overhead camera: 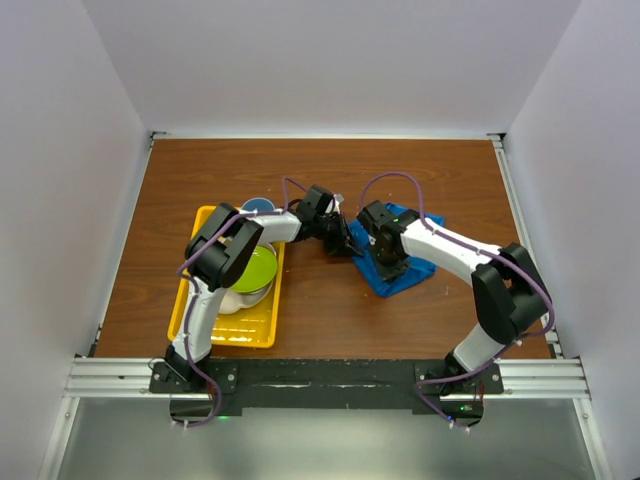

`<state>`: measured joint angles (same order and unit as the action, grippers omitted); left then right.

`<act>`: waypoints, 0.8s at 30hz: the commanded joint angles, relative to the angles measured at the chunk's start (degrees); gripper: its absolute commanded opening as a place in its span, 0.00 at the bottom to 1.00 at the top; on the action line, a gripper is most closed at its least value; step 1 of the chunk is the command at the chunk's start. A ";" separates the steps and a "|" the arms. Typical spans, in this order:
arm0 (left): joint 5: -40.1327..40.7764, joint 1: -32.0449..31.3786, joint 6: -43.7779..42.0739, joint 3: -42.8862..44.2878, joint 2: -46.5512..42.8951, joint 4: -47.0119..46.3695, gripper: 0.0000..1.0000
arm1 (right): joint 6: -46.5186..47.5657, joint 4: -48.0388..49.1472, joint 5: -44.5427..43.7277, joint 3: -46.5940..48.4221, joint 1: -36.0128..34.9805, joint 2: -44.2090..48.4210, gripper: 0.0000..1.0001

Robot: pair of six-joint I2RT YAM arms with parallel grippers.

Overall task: Fold the napkin, place the utensils inside, and roll it up
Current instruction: Roll the napkin with the utensil

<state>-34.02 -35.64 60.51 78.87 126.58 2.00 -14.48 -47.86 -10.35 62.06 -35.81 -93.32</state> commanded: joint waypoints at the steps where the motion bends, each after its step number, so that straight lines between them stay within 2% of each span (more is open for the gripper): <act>1: 8.80 1.36 -3.12 -2.85 5.60 10.66 0.00 | 0.59 1.97 2.79 -0.10 3.64 -0.02 0.05; 3: 8.71 1.45 -2.94 -2.76 5.86 10.66 0.00 | 1.12 2.06 4.45 -0.54 4.96 -1.33 0.00; 7: 8.62 1.45 -2.94 -2.32 5.87 10.74 0.00 | 1.65 3.38 8.67 -1.07 5.05 -4.23 0.00; 11: 8.71 1.45 -2.77 -1.97 5.95 10.83 0.00 | 1.47 3.30 7.10 -0.37 4.96 -4.34 0.00; 12: 8.71 1.54 -2.85 -1.88 5.78 10.92 0.00 | 1.39 2.95 5.71 0.51 4.96 -1.72 0.06; 13: 8.71 1.45 -2.77 -1.88 5.87 10.92 0.00 | 1.21 0.94 2.65 1.73 4.88 -0.47 0.31; 14: 8.71 1.54 -2.85 -1.88 5.78 10.92 0.00 | 1.99 -0.56 1.40 4.70 4.70 0.32 0.37; 17: 8.71 1.45 -2.85 -1.97 5.60 10.83 0.00 | 3.40 -4.79 0.85 9.38 4.53 1.38 0.47; 19: 8.71 1.45 -2.85 -1.97 5.43 10.83 0.00 | 3.93 -1.83 5.40 9.31 4.26 2.09 0.55; 20: 8.62 1.54 -2.85 -1.97 5.34 10.83 0.00 | 3.67 -0.24 9.60 8.09 3.82 1.91 0.56; 24: 8.44 1.54 -2.77 -1.18 5.69 11.01 0.00 | 2.62 2.76 15.08 6.76 3.20 -1.16 0.59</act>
<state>-35.14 -35.22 60.51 79.31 127.00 2.46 -11.90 -47.35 -2.52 69.84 -31.75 -92.05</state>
